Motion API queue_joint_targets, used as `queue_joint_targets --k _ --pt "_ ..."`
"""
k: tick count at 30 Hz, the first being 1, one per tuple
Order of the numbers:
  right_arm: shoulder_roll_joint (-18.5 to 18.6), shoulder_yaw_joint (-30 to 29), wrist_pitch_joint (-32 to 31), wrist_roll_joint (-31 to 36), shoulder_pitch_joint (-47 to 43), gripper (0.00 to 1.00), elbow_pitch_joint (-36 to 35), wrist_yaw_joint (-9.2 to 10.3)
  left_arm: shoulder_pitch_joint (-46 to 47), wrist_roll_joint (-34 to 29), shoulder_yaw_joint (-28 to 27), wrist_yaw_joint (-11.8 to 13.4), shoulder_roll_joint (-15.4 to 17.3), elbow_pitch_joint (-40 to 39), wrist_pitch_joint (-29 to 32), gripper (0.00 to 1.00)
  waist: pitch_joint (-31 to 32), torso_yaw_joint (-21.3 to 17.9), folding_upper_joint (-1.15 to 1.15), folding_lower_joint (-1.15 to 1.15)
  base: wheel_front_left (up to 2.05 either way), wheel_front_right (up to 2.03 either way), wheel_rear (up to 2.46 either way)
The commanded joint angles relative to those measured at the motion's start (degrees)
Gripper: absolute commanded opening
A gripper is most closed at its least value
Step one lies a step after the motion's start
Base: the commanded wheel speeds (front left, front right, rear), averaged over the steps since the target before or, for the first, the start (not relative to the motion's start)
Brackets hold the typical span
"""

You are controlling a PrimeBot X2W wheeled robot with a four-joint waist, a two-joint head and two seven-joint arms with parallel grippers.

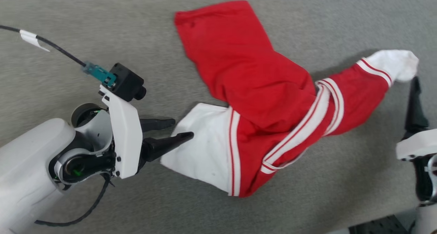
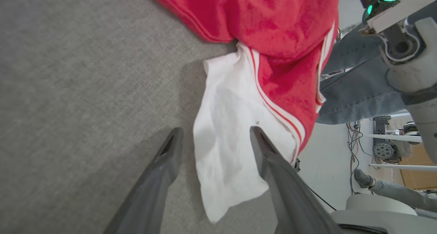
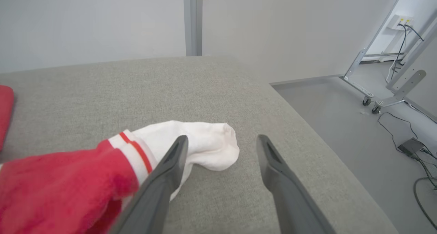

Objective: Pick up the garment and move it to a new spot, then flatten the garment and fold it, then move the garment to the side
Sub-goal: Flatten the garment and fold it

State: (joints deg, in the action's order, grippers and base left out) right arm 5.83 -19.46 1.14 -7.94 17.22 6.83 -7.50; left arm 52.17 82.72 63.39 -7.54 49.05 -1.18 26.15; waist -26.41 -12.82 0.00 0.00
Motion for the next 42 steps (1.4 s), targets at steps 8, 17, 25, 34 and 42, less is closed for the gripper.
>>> queue_joint_targets --k 8,17,25,34,42 --pt "-1.73 1.22 3.17 -0.01 1.71 1.0 3.78 0.02 2.52 1.87 2.82 0.14 -0.85 3.73 1.32 0.62 -2.89 -4.04 0.0 0.0 0.0 0.0 0.0" --pt "-1.61 0.63 3.45 1.4 1.96 1.0 4.05 0.03 4.5 5.47 -0.71 0.11 1.08 5.23 -4.45 0.0 -0.81 -0.55 0.0 0.0 0.0 0.0 0.0" --pt "-0.11 0.67 1.43 1.75 1.22 1.0 2.92 0.02 1.27 9.48 -3.44 0.12 3.67 4.01 -7.09 0.0 3.26 4.49 0.0 0.0 0.0 0.0 0.0" --pt "0.6 1.6 -0.55 0.81 0.87 1.0 0.25 0.02 1.06 4.95 0.67 0.12 2.07 -0.27 -3.27 1.0 2.8 3.77 0.0 0.0 0.0 0.0 0.0" --pt "-1.33 2.5 1.18 0.41 0.46 1.0 0.25 0.02 3.26 4.06 4.09 0.12 2.23 1.1 0.96 1.0 -0.47 0.44 0.0 0.0 0.0 0.0 0.0"
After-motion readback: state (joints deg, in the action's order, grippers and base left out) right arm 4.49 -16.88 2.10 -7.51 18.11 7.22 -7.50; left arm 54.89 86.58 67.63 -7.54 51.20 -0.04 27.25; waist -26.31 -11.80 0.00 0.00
